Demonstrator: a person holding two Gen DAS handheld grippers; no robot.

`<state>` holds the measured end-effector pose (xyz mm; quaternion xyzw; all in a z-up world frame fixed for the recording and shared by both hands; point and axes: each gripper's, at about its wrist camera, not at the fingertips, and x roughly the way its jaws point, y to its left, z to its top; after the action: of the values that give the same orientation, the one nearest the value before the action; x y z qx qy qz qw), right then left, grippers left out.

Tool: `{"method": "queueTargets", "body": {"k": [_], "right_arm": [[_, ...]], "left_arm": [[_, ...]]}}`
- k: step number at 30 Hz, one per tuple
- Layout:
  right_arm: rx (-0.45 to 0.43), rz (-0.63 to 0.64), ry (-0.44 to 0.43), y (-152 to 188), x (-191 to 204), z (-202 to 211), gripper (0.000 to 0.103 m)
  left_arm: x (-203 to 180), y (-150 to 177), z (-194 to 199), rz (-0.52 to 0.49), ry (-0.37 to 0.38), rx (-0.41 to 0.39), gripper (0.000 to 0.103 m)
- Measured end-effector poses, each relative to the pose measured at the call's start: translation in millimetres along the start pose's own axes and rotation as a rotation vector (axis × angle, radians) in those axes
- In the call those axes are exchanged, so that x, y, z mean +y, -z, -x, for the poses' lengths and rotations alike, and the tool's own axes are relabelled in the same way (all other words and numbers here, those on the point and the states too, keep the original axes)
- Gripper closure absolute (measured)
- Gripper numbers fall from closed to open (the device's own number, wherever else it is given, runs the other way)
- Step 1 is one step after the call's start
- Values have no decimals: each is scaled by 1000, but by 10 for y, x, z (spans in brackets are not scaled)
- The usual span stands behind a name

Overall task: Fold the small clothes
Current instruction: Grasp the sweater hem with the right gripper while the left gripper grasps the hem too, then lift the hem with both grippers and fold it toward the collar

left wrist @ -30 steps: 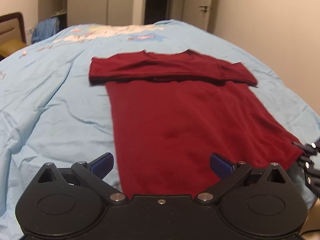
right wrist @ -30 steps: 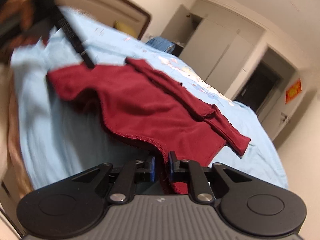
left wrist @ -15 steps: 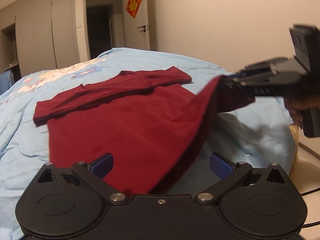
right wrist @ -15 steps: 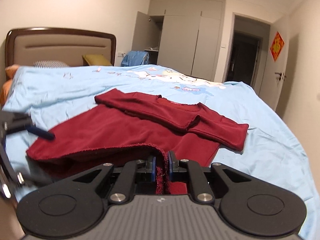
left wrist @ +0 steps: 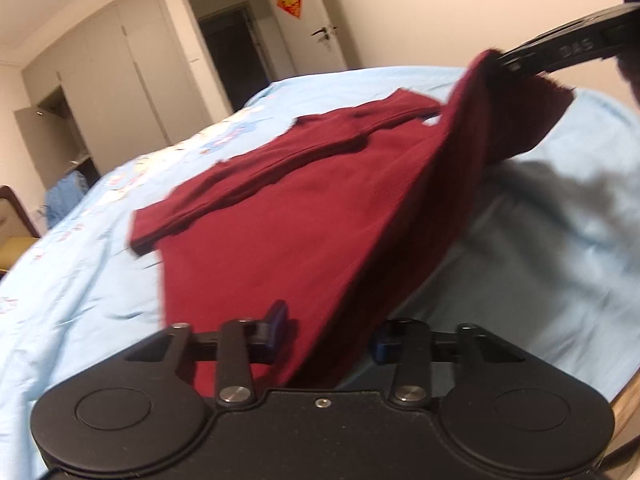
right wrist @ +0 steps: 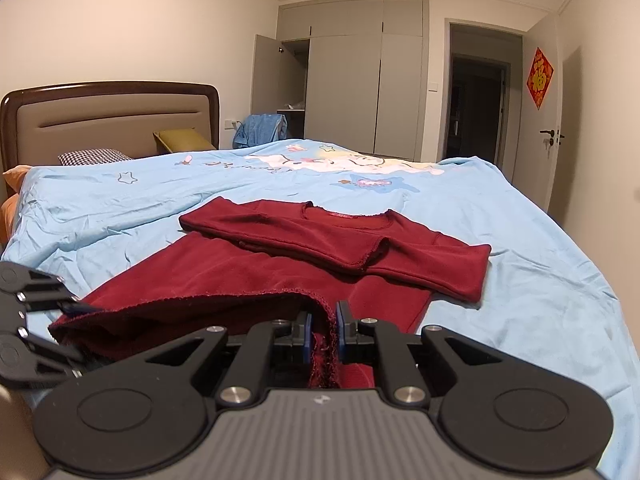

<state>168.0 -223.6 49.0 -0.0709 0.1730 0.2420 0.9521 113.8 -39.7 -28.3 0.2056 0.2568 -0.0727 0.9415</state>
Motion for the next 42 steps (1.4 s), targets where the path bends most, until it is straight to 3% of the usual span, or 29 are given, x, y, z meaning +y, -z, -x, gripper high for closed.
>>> {"method": "queueTargets", "body": {"k": [4,11,13,15,17,22,25,27,30,42], "right_arm": [[8,9,-4,81,28,20,90],[50,81,24,292,185,19,89],[71,124,41,376,263,17,84],[89,184,53,472,360,19,63],[103,250,63,571,461,31,53],[141,429,123,825,692,21,49],[133,486,169,907,750,46,58],[123,490,185,910,745,83,82],[63,473,210,860,729,211,97],[-234,326,280,332,720,1183,97]], "left_arm": [[275,199,152,11,-65,21,74],[602,273,341,111,-47,-33,94],[653,226,343,141,-42,-57,97],[712,167,344,175,-41,-79,97],[767,83,324,197,-41,-98,98],[826,-50,405,203,-62,-134,98],[845,-97,462,202,-79,-152,98],[835,-106,501,197,-90,-165,99],[818,-85,606,189,-109,-191,99],[851,-182,1421,207,-109,-351,100]]}}
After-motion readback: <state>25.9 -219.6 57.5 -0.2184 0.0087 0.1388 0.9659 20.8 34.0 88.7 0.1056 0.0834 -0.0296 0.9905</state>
